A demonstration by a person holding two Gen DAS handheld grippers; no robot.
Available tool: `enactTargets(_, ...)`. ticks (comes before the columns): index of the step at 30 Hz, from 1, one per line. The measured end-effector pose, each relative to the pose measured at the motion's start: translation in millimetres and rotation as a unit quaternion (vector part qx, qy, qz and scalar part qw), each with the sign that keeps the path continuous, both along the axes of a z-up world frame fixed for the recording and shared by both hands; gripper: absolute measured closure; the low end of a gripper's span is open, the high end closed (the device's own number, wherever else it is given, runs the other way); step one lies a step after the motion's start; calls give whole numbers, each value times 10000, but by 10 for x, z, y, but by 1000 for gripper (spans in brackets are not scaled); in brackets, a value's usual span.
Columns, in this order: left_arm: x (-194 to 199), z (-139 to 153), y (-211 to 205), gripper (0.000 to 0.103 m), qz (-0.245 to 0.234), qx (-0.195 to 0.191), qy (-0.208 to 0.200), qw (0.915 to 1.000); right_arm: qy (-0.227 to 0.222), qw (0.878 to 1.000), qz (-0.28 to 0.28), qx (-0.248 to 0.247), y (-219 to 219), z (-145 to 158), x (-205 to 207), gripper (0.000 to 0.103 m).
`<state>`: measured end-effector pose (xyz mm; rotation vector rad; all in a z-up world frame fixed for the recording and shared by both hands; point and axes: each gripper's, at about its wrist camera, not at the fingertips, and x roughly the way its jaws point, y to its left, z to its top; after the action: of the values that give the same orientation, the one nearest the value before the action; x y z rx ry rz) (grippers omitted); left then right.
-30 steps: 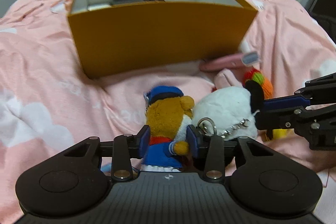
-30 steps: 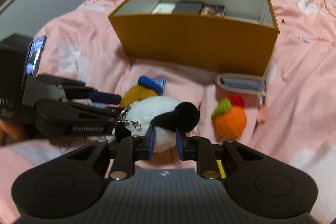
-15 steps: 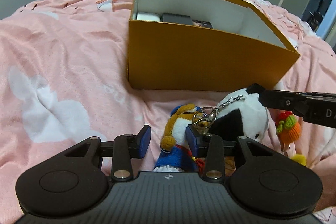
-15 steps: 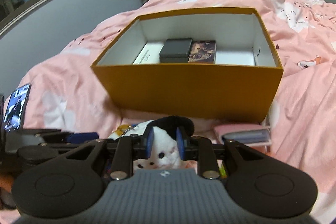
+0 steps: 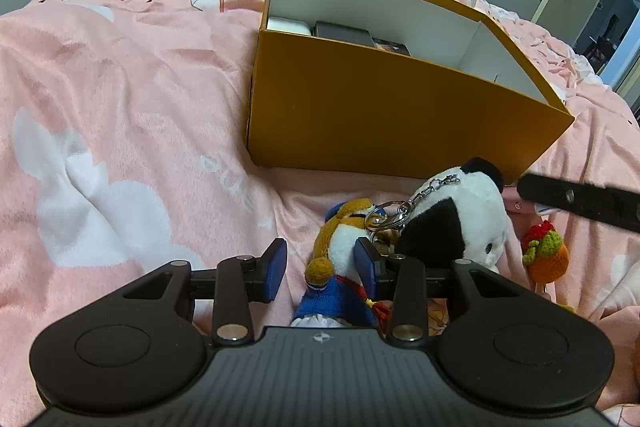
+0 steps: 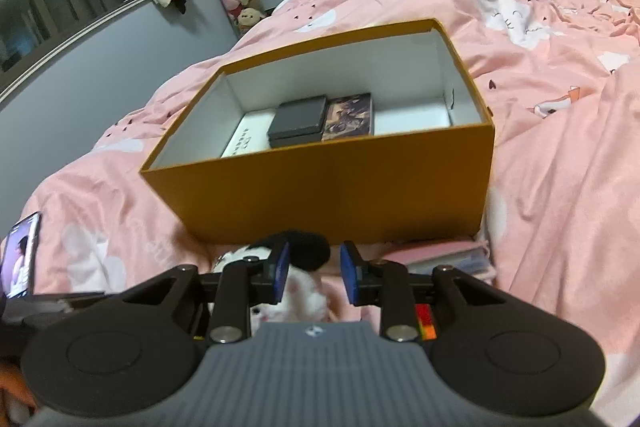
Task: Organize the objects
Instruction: 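Grasp sailor dog plush with left tool while right tool grasps white puppy plush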
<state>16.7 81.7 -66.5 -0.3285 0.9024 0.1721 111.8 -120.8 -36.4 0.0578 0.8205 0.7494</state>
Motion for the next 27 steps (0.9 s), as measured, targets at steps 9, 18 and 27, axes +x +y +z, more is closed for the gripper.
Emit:
enactTargets(9, -6, 52, -82, 57, -630, 65, 194, 9978, 47, 9958, 844, -360, 129, -105, -174, 54)
enactTargets(18, 146, -17, -264, 55, -1454, 374, 636, 9866, -183, 9839, 1509, -938, 261, -240, -261, 33)
enactTargets(27, 254, -127, -69, 51, -1258, -339, 626, 9895, -644, 9748, 1655, -1351, 440, -419, -173, 28)
